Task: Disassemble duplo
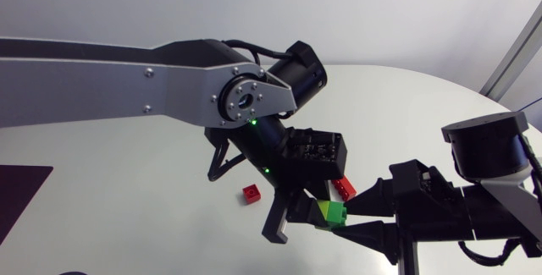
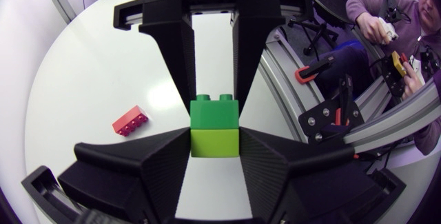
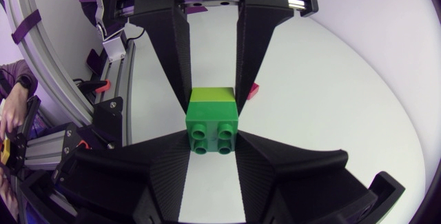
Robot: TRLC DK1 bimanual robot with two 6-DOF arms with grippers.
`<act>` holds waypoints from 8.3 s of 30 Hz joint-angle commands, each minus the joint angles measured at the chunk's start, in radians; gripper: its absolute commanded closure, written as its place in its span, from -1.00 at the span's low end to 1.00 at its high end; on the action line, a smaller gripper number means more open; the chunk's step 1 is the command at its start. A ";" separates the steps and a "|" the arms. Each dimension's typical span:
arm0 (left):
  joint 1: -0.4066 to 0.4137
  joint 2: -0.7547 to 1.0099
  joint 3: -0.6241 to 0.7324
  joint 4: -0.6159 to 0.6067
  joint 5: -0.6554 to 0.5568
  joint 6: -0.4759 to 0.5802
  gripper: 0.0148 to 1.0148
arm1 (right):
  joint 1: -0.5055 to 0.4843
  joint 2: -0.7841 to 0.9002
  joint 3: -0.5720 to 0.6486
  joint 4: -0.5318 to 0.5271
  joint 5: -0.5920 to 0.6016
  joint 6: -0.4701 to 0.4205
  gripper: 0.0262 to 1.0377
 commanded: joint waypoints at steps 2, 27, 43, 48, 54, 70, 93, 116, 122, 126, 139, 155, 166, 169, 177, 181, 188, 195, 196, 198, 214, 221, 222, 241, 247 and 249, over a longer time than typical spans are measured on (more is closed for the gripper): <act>0.001 -0.046 -0.016 0.011 0.013 0.008 -0.64 | 0.013 0.010 0.018 -0.009 -0.006 0.021 0.66; 0.033 0.005 -0.022 0.012 0.032 0.038 -0.09 | 0.039 -0.053 0.038 -0.046 -0.003 0.054 0.65; 0.021 -0.020 -0.062 0.012 0.040 0.057 0.34 | 0.056 -0.046 0.036 -0.061 -0.003 0.027 0.65; 0.033 -0.063 -0.105 0.012 0.040 0.073 0.34 | 0.048 -0.046 0.042 -0.072 -0.023 0.023 0.65; 0.051 -0.113 -0.159 0.011 0.040 0.096 0.34 | 0.024 -0.064 0.065 -0.125 -0.053 -0.003 0.65; 0.088 -0.053 -0.259 0.204 -0.187 -0.103 -0.01 | 0.061 0.026 0.012 0.054 0.240 0.008 0.64; 0.079 0.017 -0.301 0.353 -0.442 -0.262 -0.35 | 0.234 0.467 -0.042 0.345 0.526 -0.037 0.62; 0.251 -0.296 -0.469 0.477 -0.567 -0.370 -0.92 | 0.311 0.540 -0.022 0.482 0.729 -0.012 -0.94; 0.286 -0.379 -0.486 0.480 -0.624 -0.407 -0.93 | 0.263 0.382 -0.007 0.396 0.775 0.006 -0.93; 0.329 -0.465 -0.501 0.488 -0.626 -0.433 -0.93 | 0.203 0.257 0.012 0.313 0.776 0.017 -0.93; 0.406 -0.741 -0.607 0.580 -0.837 -0.488 -0.93 | 0.058 -0.184 0.035 0.281 0.968 0.078 -0.93; 0.394 -1.063 -0.677 0.596 -1.100 -0.511 -0.93 | -0.077 -0.583 0.003 0.207 0.997 0.050 -0.93; 0.412 -1.299 -0.818 0.577 -1.106 -0.651 -0.93 | -0.125 -0.793 -0.073 0.135 1.000 0.043 -0.93; 0.423 -1.333 -0.840 0.570 -1.107 -0.678 -0.93 | -0.148 -0.831 -0.089 0.108 1.005 0.043 -0.93; 0.507 -1.478 -0.949 0.589 -1.115 -0.704 -0.93 | -0.300 -0.839 -0.105 0.099 1.008 0.069 -0.93; 0.538 -1.529 -0.956 0.586 -1.115 -0.715 -0.93 | -0.354 -0.839 -0.116 0.118 1.056 0.218 -0.93; 0.584 -1.644 -0.986 0.577 -1.115 -0.738 -0.93 | -0.398 -0.840 -0.154 0.100 1.132 0.205 -0.93; 0.619 -1.764 -1.064 0.675 -1.109 -0.741 -0.93 | -0.393 -0.840 -0.180 0.141 1.112 0.227 -0.93; 0.621 -1.764 -1.067 0.673 -1.109 -0.743 -0.93 | -0.389 -0.840 -0.185 0.143 1.099 0.227 -0.93; 0.624 -1.764 -1.070 0.673 -1.109 -0.741 -0.93 | -0.373 -0.842 -0.205 0.154 1.083 0.216 -0.93; 0.713 -1.768 -1.226 0.836 -1.029 -0.815 -0.93 | -0.269 -0.842 -0.427 0.606 1.095 0.233 -0.93; 0.733 -1.770 -1.320 0.989 -0.903 -0.753 -0.93 | -0.166 -0.842 -0.513 0.769 1.089 0.113 -0.93; 0.733 -1.768 -1.328 1.005 -0.868 -0.740 -0.93 | -0.140 -0.842 -0.522 0.784 1.094 0.104 -0.93; 0.785 -1.771 -1.406 0.951 -0.702 -0.674 -0.93 | -0.102 -0.839 -0.525 0.606 1.019 0.224 -0.93; 0.828 -1.771 -1.406 0.854 -0.702 -0.683 -0.93 | -0.122 -0.839 -0.525 0.548 1.002 0.245 -0.93; 0.855 -1.770 -1.406 0.843 -0.701 -0.710 -0.93 | -0.122 -0.839 -0.525 0.543 0.988 0.264 -0.93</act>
